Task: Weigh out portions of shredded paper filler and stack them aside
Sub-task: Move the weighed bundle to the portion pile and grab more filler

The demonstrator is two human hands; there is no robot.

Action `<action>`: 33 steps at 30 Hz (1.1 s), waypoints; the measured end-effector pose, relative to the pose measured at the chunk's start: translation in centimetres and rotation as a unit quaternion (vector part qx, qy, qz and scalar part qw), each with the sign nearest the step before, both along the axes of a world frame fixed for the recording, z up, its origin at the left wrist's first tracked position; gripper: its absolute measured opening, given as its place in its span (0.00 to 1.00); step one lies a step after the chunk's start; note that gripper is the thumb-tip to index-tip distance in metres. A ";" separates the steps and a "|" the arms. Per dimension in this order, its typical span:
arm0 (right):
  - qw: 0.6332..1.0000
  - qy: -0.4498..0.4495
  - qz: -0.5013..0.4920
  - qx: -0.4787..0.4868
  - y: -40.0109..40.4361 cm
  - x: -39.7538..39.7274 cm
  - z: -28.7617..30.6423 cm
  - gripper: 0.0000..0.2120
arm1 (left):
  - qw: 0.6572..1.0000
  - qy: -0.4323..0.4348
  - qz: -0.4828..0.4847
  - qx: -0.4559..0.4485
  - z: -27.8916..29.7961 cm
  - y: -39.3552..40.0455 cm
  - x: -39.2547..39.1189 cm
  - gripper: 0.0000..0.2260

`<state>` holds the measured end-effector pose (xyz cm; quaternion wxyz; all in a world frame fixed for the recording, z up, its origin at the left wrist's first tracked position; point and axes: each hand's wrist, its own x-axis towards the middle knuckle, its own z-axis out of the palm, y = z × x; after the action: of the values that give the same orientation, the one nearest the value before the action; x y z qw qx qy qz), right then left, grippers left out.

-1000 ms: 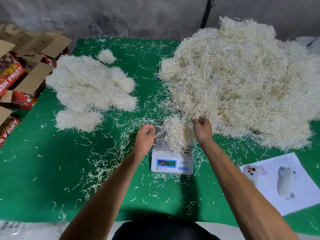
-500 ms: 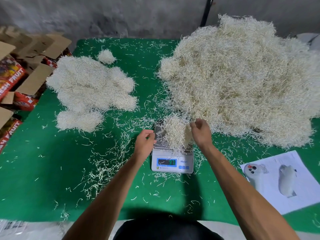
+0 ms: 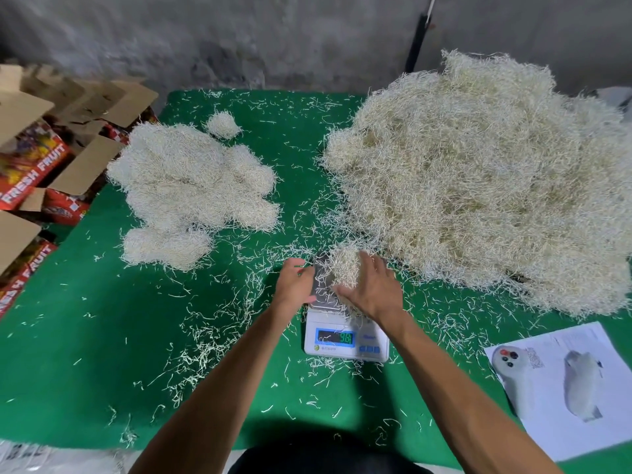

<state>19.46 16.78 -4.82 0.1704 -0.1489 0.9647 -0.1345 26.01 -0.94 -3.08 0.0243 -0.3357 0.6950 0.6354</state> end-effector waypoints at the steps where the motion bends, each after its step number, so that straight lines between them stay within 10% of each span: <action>1: 1.000 -0.013 -0.004 0.001 -0.5 0.0 -0.3 0.52 | 1.000 -0.009 0.000 0.024 0.2 0.0 -0.3 0.20; 6: 0.994 0.001 0.103 -0.041 -2.1 0.3 -1.6 0.45 | 0.986 -0.053 0.026 0.159 0.6 -0.2 -1.2 0.29; 11: 0.969 0.013 0.223 -0.110 -1.9 -0.2 -2.3 0.49 | 0.997 -0.051 0.046 0.033 -0.6 -1.1 -1.9 0.33; 16: 0.978 0.107 0.026 -0.179 -1.0 -2.0 -2.4 0.42 | 0.997 -0.059 -0.026 -0.044 -1.9 -1.7 -2.3 0.29; 25: 0.923 0.014 -0.148 -0.355 0.6 -3.0 -2.6 0.22 | 0.979 -0.069 -0.168 -0.097 -1.9 -1.1 -2.8 0.27; 33: 0.933 0.111 -0.232 -0.253 3.6 -3.5 -3.2 0.18 | 0.997 0.010 -0.003 -0.076 -1.8 -0.9 -1.6 0.25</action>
<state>15.93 20.37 -8.00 -0.0172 0.0269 0.9194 -0.3920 24.38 -1.81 -4.86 -0.0067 -0.3283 0.7423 0.5841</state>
